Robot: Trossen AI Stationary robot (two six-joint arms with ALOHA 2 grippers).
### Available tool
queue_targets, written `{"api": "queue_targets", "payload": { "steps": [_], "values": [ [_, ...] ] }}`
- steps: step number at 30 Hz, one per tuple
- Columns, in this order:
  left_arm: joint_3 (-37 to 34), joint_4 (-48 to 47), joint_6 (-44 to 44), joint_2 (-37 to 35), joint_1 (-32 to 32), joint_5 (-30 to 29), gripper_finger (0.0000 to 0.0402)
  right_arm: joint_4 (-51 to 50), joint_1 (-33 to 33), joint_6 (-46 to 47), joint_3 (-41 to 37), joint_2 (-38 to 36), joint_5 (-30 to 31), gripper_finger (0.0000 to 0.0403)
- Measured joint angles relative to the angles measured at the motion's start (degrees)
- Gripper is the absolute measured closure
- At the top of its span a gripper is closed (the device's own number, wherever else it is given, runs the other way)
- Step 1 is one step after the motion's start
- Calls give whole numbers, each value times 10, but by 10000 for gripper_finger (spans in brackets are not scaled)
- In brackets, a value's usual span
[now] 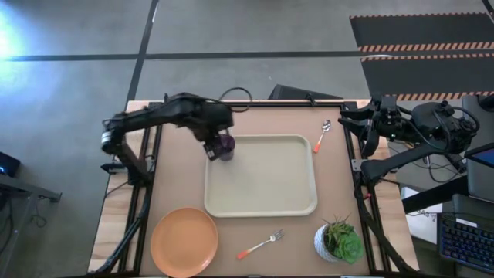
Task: Pick and place plate/cup/fork/spoon on tray
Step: Put the orange plate on the beige tray
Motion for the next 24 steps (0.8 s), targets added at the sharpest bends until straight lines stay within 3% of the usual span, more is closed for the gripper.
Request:
{"api": "queue_targets", "payload": {
  "steps": [6, 18, 24],
  "values": [
    [-64, 0, -111, -85, -59, 6, 250, 0, 0, -22, 0, 0, 0, 273],
    [-329, 36, -315, -172, -192, 131, 250, 0, 0, -37, 0, 0, -1, 273],
    [-464, 153, -346, -190, -231, 224, 250, 0, 0, -44, 0, 0, -17, 273]
  ]
}}
